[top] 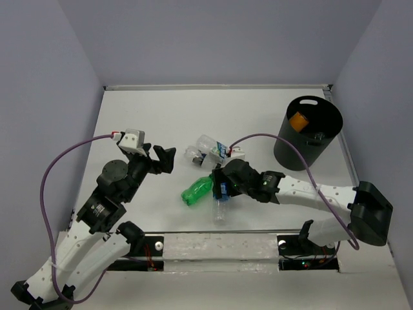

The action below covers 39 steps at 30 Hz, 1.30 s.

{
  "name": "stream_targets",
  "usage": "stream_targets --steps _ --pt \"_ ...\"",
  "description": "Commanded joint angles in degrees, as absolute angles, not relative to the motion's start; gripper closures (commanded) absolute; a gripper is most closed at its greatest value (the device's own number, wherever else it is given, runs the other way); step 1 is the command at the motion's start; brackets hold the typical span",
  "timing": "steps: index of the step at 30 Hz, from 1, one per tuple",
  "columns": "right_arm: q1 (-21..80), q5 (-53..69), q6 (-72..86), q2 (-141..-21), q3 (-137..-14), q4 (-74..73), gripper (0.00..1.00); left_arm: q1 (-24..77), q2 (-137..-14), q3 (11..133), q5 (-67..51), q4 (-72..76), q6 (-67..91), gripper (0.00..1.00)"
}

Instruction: Put the plastic bottles in the bin

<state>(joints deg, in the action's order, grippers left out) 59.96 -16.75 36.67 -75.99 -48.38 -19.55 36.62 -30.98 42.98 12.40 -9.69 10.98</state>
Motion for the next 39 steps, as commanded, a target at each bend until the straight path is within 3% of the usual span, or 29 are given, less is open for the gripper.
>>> stream_targets --steps 1,11,15,21,27,30,33,39 --pt "60.03 -19.95 39.81 -80.23 -50.18 -13.89 0.02 36.30 -30.76 42.71 11.69 -7.73 10.46 0.01" --pt "60.03 -24.87 41.31 -89.64 -51.59 -12.83 0.12 36.21 -30.15 42.71 10.99 -7.56 10.55 0.01" --pt "60.03 -24.44 41.57 -88.60 -50.45 -14.58 0.28 36.21 -30.06 42.63 10.90 -7.65 10.55 0.01" --pt "60.03 -23.47 41.92 -78.34 -48.08 -20.65 0.40 36.30 -30.06 42.71 10.81 -7.73 10.63 0.01" --pt "60.03 -19.51 36.05 -66.81 -50.53 -25.22 0.42 36.12 -29.88 42.80 11.08 -7.82 10.63 0.01" --pt "60.03 -30.95 28.32 -62.14 -57.37 -26.19 0.42 35.95 -30.06 42.89 10.46 -7.73 10.64 0.01" --pt "56.18 -42.94 18.75 -62.93 -66.78 -22.70 0.44 35.77 -29.71 42.89 10.55 -7.82 10.72 0.01" --pt "33.42 -40.95 3.27 -65.65 -74.35 -4.68 0.45 35.77 -28.74 42.80 10.37 -7.91 10.72 0.01"
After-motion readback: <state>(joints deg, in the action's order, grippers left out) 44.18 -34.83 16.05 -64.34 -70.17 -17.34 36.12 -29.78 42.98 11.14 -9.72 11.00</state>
